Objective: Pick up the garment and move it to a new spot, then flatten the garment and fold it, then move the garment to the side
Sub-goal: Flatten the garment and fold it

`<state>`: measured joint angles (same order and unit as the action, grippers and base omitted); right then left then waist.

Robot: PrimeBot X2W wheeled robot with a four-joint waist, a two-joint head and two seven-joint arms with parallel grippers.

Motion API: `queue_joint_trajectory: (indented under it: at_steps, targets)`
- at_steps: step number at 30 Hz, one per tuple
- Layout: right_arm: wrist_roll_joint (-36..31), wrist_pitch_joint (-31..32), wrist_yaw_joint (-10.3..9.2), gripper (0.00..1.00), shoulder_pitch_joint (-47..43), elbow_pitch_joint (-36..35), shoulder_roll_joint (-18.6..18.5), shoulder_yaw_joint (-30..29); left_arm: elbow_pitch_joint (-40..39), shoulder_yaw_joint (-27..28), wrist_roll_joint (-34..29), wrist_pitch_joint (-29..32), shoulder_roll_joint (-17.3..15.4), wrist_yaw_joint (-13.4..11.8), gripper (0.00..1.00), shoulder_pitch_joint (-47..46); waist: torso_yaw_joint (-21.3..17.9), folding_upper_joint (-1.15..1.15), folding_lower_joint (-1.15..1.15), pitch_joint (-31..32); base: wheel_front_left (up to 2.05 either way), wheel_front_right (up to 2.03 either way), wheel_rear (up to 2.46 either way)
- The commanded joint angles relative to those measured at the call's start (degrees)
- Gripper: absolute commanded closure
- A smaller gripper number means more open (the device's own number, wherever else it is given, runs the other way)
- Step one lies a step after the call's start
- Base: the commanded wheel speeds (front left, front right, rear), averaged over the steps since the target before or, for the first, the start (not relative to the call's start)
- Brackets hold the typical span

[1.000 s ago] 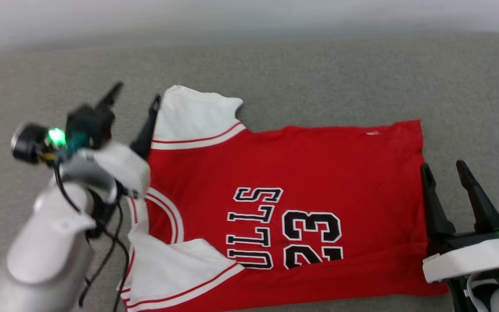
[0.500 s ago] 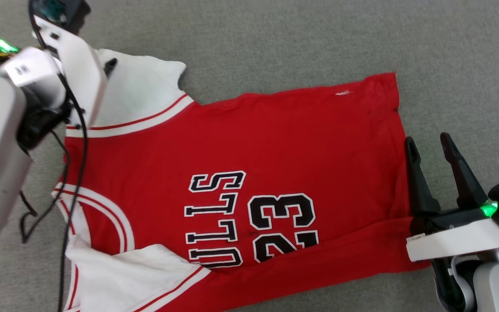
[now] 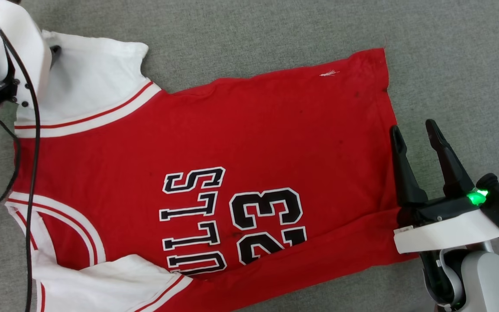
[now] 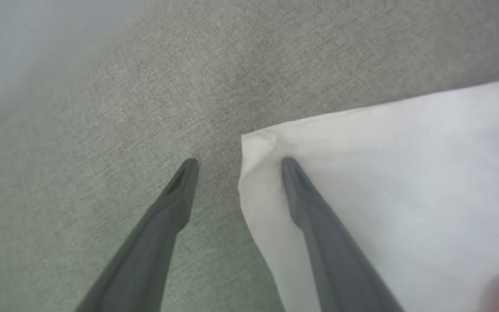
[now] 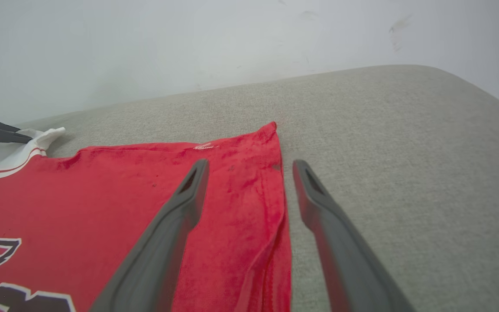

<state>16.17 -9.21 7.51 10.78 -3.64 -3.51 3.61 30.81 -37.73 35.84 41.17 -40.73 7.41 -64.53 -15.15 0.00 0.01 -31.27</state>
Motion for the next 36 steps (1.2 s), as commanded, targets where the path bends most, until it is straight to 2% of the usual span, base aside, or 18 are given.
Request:
queue_joint_trajectory:
  at_steps: [1, 6, 7, 8, 9, 15, 22, 29, 36]
  targets:
    - [0.4, -0.4, -0.05, 0.00, 0.9, -0.2, 0.3, 0.1, 0.6, -0.5, 0.1, -0.1, -0.1, 0.0, 0.00, -0.4, -0.2, 0.00, -0.01, -0.5, 0.00, 0.00, 0.00]
    - [-0.5, 0.0, -0.05, 0.00, 1.3, 0.2, 0.3, 0.3, 2.7, -1.9, 1.4, 0.5, -0.3, 0.0, 0.00, -0.4, -0.3, 0.00, -0.01, -1.5, 0.00, 0.00, 0.00]
    - [-0.6, 0.0, -0.05, 0.00, 1.3, 0.2, 0.4, 0.3, 3.1, -2.1, 1.7, 0.9, -0.2, 0.0, 0.38, -0.3, -0.3, 0.00, -0.01, -1.6, 0.00, 0.00, 0.00]
    - [-0.6, 0.0, -0.05, 0.00, 1.4, 0.2, 0.4, 0.3, 3.4, -2.3, 1.9, 0.9, 0.0, 0.0, 0.60, -0.3, -0.3, 0.00, -0.01, -1.7, 0.00, 0.00, 0.00]
    - [-0.6, 0.0, -0.05, 0.00, 1.5, 0.1, 0.4, 0.3, 3.8, -2.2, 2.0, 0.4, 0.0, 0.0, 1.00, -0.4, -0.3, 0.00, -0.01, -1.8, 0.00, 0.00, 0.00]
    - [-0.9, 0.4, -0.05, 0.00, 1.8, 0.2, 0.4, 0.4, 5.1, -1.3, 4.3, -2.1, 1.9, 0.0, 1.00, 0.3, 0.5, 0.00, -0.01, -0.7, 0.00, 0.00, 0.00]
    - [-2.4, 3.7, -0.05, 0.00, 2.0, -0.9, -3.0, -1.0, 4.5, -1.0, 4.9, -9.9, 4.1, 0.0, 1.00, 0.1, 3.6, 0.00, -0.01, 3.9, 0.00, 0.00, 0.00]
    - [-3.2, 18.0, -0.05, 0.00, 2.3, -1.5, -9.8, -2.6, 0.1, -3.2, 5.1, -14.9, 5.9, 0.0, 1.00, 2.2, 8.2, 0.00, -0.01, 8.6, 0.00, 0.00, 0.00]
    - [-1.7, 35.3, -0.05, 0.00, 7.6, -0.4, -16.7, -5.0, -10.2, -5.0, 5.3, -15.6, 4.8, -0.5, 1.00, 5.8, 12.8, 0.00, -0.01, 9.8, 0.00, 0.00, 0.00]
